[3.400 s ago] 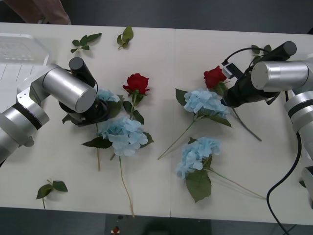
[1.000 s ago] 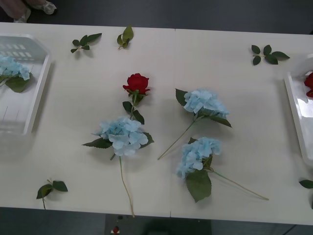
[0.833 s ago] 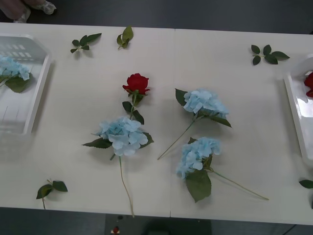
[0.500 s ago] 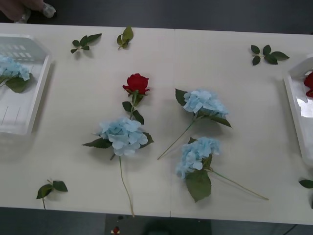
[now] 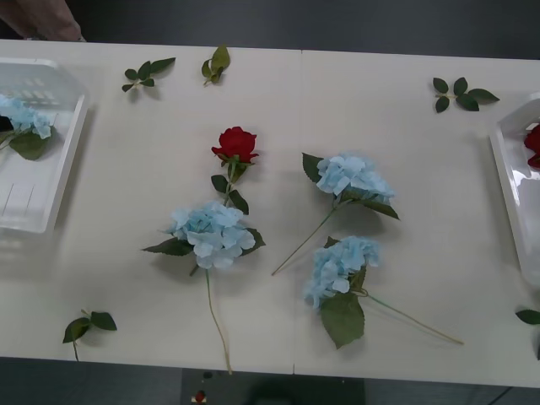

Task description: Put the red flowers into the right box and the blue flowers into the left box

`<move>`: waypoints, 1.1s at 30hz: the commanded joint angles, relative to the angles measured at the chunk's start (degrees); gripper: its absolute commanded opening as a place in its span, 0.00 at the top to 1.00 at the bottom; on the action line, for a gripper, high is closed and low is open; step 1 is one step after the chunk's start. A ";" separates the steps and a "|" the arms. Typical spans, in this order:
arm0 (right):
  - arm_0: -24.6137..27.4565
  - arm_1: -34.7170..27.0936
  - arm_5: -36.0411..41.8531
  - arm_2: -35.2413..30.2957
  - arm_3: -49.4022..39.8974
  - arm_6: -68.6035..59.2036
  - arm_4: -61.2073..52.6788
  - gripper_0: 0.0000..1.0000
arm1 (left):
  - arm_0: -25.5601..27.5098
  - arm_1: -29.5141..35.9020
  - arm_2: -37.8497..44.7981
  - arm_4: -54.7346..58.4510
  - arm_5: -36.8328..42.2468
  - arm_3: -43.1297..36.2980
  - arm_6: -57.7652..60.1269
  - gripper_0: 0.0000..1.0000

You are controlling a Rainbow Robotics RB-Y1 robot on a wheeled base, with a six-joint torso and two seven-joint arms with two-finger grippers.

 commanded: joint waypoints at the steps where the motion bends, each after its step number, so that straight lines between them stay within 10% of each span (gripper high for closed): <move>1: -1.43 -1.42 -2.78 1.55 1.41 2.07 -0.94 1.00 | -1.34 -0.92 -2.57 -1.07 -1.91 -3.92 0.46 0.00; 6: -1.43 -1.42 -4.28 2.86 2.11 2.42 -1.38 0.96 | -4.94 -2.94 -8.55 -1.95 -4.37 -5.15 0.55 0.00; 10: -1.43 -1.42 -4.37 2.69 2.02 3.48 -1.99 0.34 | -10.13 -5.49 -14.18 -6.34 -4.37 -4.80 0.81 0.00; 13: -1.43 -1.51 -4.37 2.69 1.58 4.01 -2.43 0.18 | -12.94 -7.25 -17.78 -8.71 -4.37 -4.10 1.25 0.00; 33: -1.43 -1.42 12.51 2.78 -17.75 13.76 -8.41 0.09 | -26.47 -14.37 -38.43 -15.83 -5.16 9.00 4.24 0.00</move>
